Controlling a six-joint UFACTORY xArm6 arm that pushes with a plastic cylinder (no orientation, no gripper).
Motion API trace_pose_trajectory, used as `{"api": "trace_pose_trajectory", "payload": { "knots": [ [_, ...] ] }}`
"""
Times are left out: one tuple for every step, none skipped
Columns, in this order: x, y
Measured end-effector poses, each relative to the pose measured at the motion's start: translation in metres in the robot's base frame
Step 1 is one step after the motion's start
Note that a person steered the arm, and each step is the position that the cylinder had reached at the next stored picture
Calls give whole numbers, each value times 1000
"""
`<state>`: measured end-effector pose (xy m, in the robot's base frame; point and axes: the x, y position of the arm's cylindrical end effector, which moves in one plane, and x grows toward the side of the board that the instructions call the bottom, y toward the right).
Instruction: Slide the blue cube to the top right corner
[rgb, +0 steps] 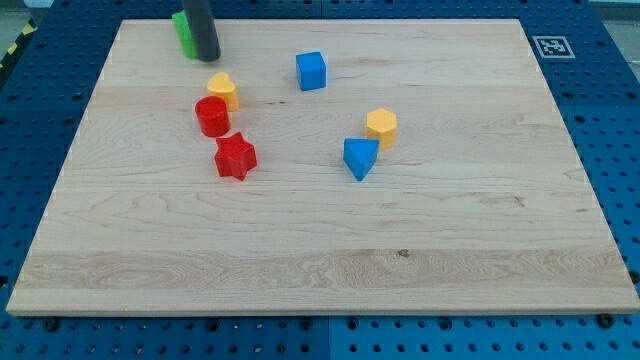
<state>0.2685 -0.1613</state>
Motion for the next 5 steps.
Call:
{"api": "trace_pose_trajectory", "payload": {
  "knots": [
    [9, 7],
    [46, 46],
    [62, 53],
    [62, 53],
    [62, 83]
  ]
}}
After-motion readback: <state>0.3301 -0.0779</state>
